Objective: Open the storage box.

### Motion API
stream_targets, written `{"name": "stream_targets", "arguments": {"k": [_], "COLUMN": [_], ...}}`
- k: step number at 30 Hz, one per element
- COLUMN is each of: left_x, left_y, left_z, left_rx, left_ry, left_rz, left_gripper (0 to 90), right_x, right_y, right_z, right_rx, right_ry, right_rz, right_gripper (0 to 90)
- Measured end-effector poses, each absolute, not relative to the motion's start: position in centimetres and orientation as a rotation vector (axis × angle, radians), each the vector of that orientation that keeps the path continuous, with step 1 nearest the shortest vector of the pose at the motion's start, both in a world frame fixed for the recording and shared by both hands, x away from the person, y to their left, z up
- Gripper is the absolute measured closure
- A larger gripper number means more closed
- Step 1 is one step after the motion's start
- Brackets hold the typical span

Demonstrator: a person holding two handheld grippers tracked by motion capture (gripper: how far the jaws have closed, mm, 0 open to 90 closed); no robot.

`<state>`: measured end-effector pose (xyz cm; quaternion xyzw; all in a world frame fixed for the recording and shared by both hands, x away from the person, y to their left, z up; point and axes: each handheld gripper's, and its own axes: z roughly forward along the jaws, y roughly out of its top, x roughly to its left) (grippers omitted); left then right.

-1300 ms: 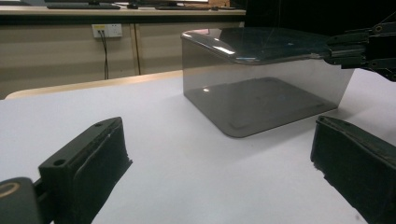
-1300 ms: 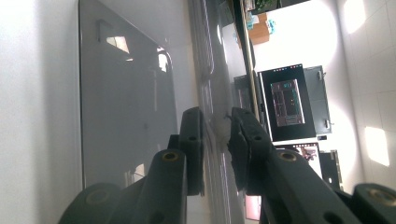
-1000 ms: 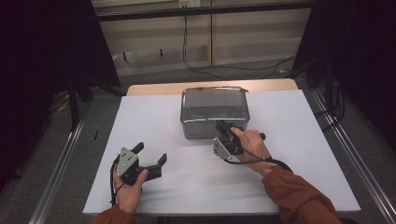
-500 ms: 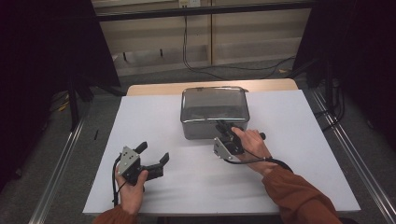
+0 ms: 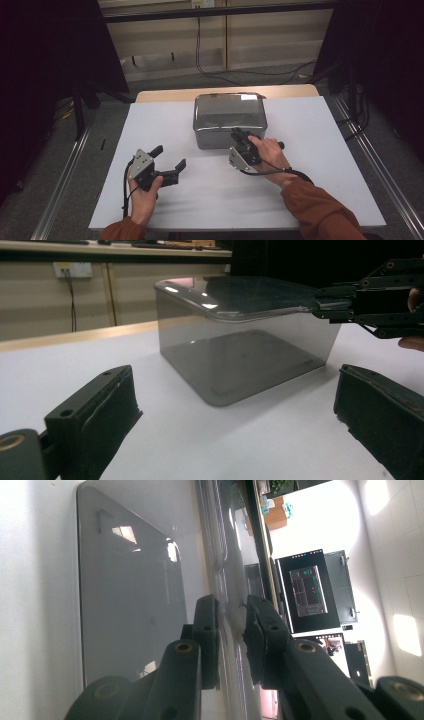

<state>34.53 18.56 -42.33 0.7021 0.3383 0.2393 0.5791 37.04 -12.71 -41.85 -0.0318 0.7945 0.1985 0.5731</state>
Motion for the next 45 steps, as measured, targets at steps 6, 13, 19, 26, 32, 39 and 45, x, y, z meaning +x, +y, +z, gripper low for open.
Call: {"name": "stream_targets", "arguments": {"k": [6,13,19,26,32,39,45], "left_x": [36.0,37.2,38.5,40.6,41.8,43.5,44.2], "left_y": [18.4,17.3,16.6,15.3,14.4,13.5,12.6], "left_z": [-41.2,-41.6,-41.6,-41.4,-41.4,-41.4,-42.0], "left_rx": [1.612,1.657,1.676,1.653,1.659,1.681,1.651], "left_ry": [0.775,0.754,0.755,0.715,0.736,0.728,0.787], "left_rz": [0.556,0.541,0.542,0.610,0.610,0.644,0.610], "left_gripper": [2.5,3.0,4.0,8.9,8.3,9.2,12.9], "right_x": [37.0,37.1,37.1,37.2,37.3,37.4,37.5], "right_y": [-12.8,-12.8,-12.9,-13.0,-13.1,-13.1,-13.1], "right_z": [-41.6,-41.5,-41.1,-40.4,-40.0,-39.6,-39.6], "right_rx": [-0.078,-0.076,-0.062,-0.059,-0.060,-0.046,-0.040], "right_ry": [1.857,1.848,1.842,1.831,1.824,1.813,1.813], "right_rz": [0.469,0.474,0.489,0.499,0.509,0.523,0.535], "right_gripper": [76.4,77.0,77.2,77.8,78.1,78.4,78.1]}}
